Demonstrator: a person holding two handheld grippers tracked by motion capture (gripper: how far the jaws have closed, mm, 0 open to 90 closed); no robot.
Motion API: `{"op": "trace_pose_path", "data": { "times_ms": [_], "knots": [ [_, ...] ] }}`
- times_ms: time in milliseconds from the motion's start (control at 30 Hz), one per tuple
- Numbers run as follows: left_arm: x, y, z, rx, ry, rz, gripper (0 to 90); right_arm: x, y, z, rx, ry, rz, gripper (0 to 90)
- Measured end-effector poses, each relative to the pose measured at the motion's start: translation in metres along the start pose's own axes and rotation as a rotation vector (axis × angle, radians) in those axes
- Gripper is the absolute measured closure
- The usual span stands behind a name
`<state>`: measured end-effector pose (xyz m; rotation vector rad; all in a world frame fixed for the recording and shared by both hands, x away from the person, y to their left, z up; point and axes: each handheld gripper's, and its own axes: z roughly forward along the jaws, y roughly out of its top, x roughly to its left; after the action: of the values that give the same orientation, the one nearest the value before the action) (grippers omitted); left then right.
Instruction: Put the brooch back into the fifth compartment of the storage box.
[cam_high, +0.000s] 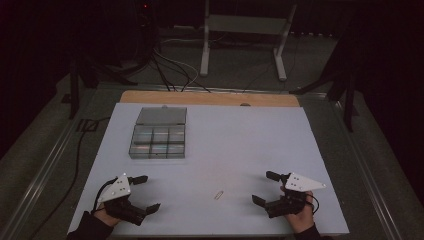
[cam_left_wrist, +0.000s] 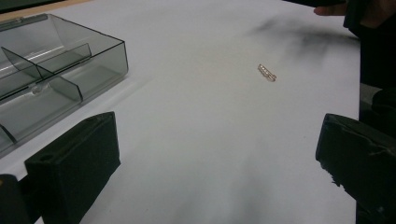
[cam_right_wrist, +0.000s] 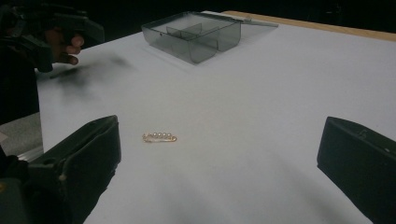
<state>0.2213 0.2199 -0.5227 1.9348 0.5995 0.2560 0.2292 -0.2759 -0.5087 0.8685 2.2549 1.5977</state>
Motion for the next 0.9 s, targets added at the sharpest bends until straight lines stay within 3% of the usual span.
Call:
{"op": "trace_pose_path", "data": {
  "times_ms": [167,367,900],
  "knots": [
    [0.000,0.001,0.000,-0.005,-0.006,0.003,1.1,0.003,0.002,0.003,0.015,0.010,-0.015,0.0],
    [-0.001,0.006,0.001,-0.002,-0.009,0.009,1.1,0.001,0.002,0.004,0.025,0.009,0.008,0.0],
    [-0.003,0.030,0.008,-0.029,-0.020,-0.006,1.1,0.001,0.003,0.004,0.023,-0.003,0.009,0.0]
  ]
}}
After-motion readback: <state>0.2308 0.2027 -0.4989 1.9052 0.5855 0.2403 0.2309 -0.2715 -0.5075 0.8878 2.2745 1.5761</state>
